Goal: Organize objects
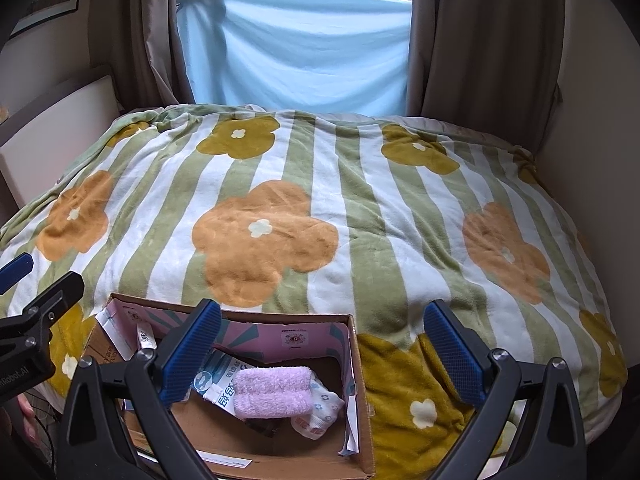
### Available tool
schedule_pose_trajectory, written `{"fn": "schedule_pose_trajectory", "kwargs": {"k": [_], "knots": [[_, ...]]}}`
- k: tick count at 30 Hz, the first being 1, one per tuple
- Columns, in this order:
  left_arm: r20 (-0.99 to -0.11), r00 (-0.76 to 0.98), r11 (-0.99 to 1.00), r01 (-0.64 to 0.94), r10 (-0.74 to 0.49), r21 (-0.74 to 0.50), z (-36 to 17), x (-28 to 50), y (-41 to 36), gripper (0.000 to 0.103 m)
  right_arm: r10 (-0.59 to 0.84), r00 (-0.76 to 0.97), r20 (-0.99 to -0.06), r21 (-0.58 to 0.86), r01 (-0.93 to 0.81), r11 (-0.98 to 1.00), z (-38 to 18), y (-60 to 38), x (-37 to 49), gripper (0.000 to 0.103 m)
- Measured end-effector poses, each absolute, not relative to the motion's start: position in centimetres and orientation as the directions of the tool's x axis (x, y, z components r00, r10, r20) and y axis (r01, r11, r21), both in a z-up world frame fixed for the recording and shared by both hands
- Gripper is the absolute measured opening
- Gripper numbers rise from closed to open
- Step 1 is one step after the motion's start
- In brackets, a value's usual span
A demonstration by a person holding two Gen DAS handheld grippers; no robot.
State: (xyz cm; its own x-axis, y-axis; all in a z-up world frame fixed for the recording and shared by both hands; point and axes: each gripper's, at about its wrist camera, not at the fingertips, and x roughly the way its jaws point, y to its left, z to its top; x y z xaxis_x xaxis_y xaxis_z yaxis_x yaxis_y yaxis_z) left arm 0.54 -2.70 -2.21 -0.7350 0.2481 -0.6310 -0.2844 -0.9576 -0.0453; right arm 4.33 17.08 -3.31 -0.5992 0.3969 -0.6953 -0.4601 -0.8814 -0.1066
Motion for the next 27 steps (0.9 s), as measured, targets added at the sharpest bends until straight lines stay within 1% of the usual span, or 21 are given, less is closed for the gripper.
{"fn": "schedule_pose_trajectory", "kwargs": {"k": [22, 27], "knots": [[-0.632, -0.731, -0.955, -0.292, 0.259, -0.053, -2.39, 0.58, -2.76, 0.103, 0.394, -0.606, -0.691, -0.106, -0.454, -0.885, -3.19, 16.81, 4.04, 0.101], [-0.617, -0.739, -0.95, -0.31, 0.272, -0.048, -2.17, 0.83, -2.72, 0.103, 0.395, -0.606, -0.691, -0.107, -0.454, -0.884, -3.2, 16.82, 4.02, 0.101]]}}
